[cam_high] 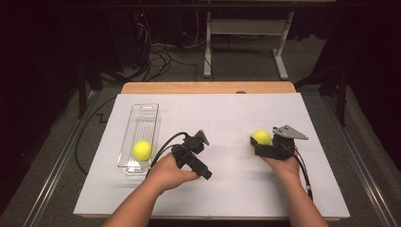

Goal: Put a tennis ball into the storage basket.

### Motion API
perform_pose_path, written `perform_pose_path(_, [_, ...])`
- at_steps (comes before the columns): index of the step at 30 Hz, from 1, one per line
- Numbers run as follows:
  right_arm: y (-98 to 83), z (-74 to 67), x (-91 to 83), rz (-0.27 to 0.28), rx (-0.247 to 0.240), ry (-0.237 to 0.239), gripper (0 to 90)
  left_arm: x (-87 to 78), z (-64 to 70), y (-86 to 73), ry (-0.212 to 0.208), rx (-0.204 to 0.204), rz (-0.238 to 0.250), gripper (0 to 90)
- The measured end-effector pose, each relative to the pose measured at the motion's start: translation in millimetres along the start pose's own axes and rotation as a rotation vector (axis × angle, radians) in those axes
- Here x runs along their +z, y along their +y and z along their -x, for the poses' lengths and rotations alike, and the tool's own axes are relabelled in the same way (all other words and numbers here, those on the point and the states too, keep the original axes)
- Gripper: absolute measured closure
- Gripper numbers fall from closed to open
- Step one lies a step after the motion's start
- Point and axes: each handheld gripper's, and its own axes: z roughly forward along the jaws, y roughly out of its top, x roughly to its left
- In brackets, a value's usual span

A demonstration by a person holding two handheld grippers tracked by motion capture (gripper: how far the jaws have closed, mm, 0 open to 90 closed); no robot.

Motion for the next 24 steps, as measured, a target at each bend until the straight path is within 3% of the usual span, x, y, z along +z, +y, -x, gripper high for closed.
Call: perform_pose_path(24, [-6.7,0.4,9.2,-0.147,0.024,0.010,15.3,-3.9,-1.0,0.3,-0.007,-0.013,0.014,0.8])
